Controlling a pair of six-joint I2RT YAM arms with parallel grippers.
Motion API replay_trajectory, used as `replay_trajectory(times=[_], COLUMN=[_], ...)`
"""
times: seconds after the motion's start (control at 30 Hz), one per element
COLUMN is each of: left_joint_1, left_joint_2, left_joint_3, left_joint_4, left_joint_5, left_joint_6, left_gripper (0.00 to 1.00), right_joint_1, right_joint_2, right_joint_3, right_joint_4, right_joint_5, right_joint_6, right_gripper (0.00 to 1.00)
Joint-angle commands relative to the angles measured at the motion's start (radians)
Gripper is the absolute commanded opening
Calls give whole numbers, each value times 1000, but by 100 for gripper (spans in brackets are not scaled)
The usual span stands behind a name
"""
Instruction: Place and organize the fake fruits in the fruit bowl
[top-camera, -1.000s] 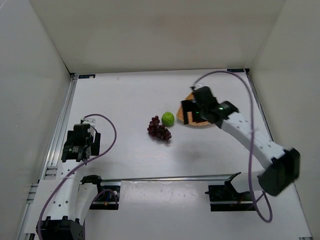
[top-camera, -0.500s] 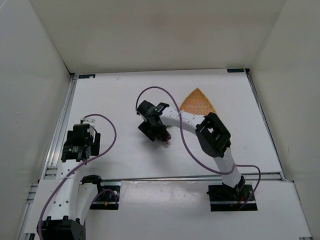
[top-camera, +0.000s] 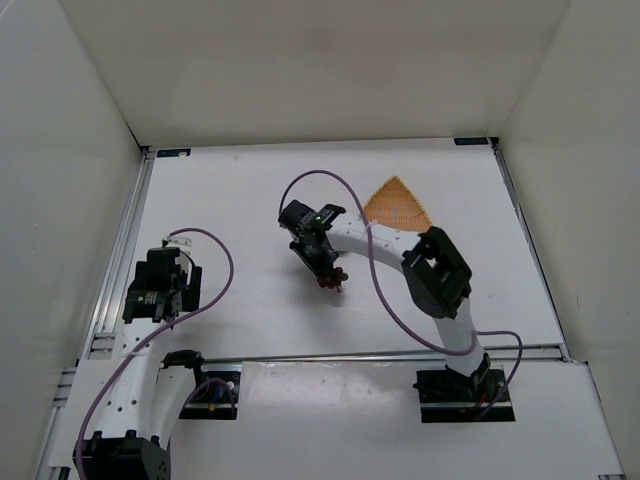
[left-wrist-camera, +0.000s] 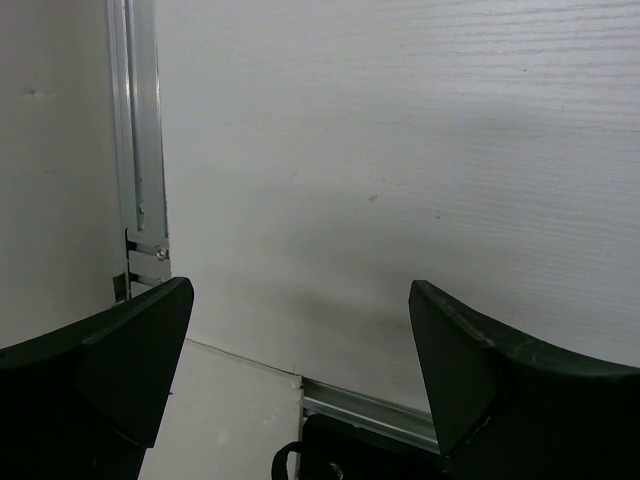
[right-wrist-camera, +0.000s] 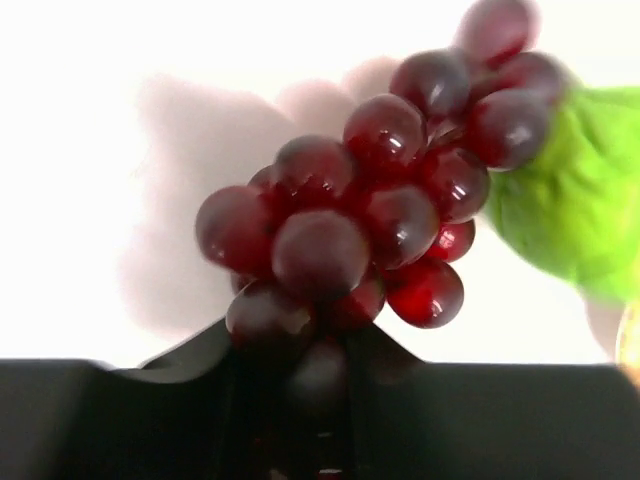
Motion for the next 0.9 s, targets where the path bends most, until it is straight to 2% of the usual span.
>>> replay_trajectory(times=[0.0, 0.1, 0.17, 0.23, 0.37, 0.4, 0.5, 0.63, 0.67, 0.77, 0.8, 0.87], left_joint_1=[8, 8, 8, 8, 8, 8, 8, -11, -21, -85, -103, -152], left_joint_2=[-4, -4, -4, -4, 6, 16, 54, 160, 194, 344, 383, 484], left_joint_3=[-7, -7, -7, -7, 5, 17, 104, 261, 319, 419, 440, 483], left_joint_4=[5, 5, 5, 5, 5, 5, 5, 5, 5, -16, -33, -43], left_joint_5=[24, 24, 24, 34, 44, 66, 173, 311, 311, 301, 301, 310], left_joint_6=[5, 14, 14, 14, 28, 38, 126, 187, 187, 167, 151, 129], left_gripper=[100, 100, 100, 100, 100, 100, 100, 100, 100, 100, 100, 100], right_joint_1=[-27, -125, -194, -315, -487, -544, -612, -624, -624, -624, -624, -624], right_joint_2=[-225, -419, -481, -532, -485, -427, -283, -155, -130, -109, -109, -109], right_joint_3=[-52, -125, -159, -182, -159, -139, -32, 57, 66, 91, 91, 91], right_joint_4=[36, 88, 115, 133, 103, 64, -23, -59, -59, -59, -59, -59], right_joint_5=[-31, -47, -47, -60, -42, -53, -36, 9, 9, 9, 9, 19], right_joint_6=[76, 157, 205, 259, 299, 299, 308, 288, 288, 277, 277, 277], right_gripper=[21, 25, 26, 28, 29, 29, 31, 50, 57, 69, 77, 88])
